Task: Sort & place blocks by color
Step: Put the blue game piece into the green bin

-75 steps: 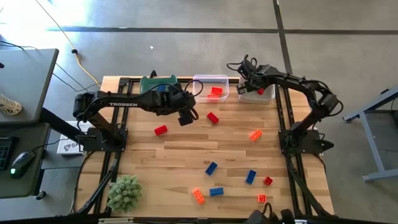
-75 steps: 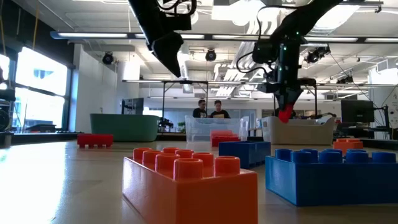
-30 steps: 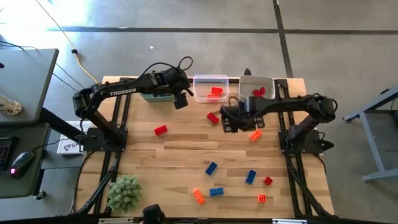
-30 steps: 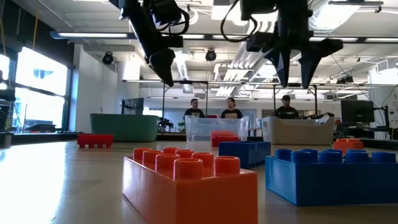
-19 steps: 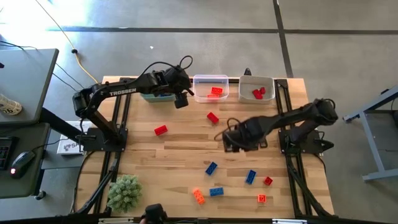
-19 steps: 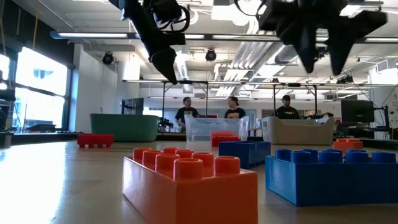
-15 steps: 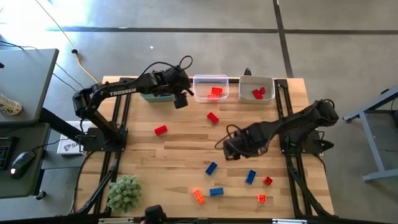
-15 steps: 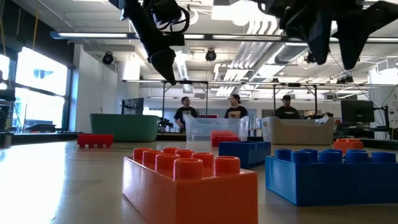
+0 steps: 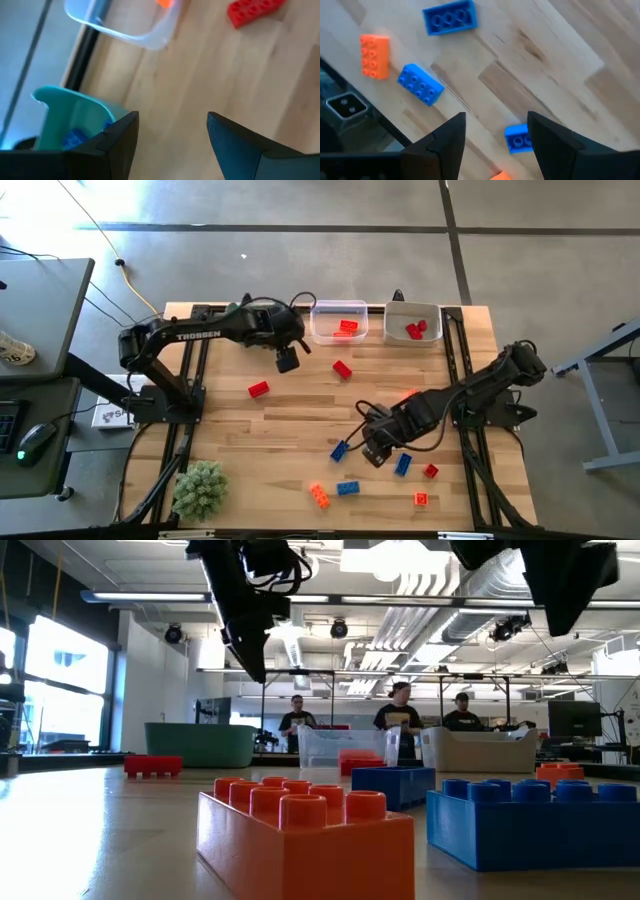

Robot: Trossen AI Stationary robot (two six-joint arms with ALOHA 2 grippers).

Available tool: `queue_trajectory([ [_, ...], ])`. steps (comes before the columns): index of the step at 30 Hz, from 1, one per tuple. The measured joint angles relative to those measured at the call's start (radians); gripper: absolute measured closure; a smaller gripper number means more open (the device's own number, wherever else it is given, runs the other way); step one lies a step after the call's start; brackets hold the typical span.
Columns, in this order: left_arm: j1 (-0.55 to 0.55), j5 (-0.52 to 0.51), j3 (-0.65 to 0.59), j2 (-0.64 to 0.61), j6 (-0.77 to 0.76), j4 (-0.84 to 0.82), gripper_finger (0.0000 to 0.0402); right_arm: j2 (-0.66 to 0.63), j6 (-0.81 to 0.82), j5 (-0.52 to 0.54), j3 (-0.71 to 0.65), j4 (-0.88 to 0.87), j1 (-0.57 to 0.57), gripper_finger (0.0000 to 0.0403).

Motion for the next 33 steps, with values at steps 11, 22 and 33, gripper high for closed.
queue_trajectory([
  [11, -0.13, 0.036, 0.0, 0.0, -0.229, -0.15, 0.0179, 0.056, -0.412, 0.124, 0.0, 0.177, 0.048, 0.0184],
  [22, -0.246, 0.107, 0.0, 0.0, -0.413, -0.214, 0.0179, 0.209, -0.704, 0.129, 0.0, 0.359, 0.119, 0.0186],
  [33, -0.325, 0.106, 0.0, 0.0, -0.474, -0.221, 0.0179, 0.327, -0.769, 0.134, 0.0, 0.479, 0.174, 0.0187],
])
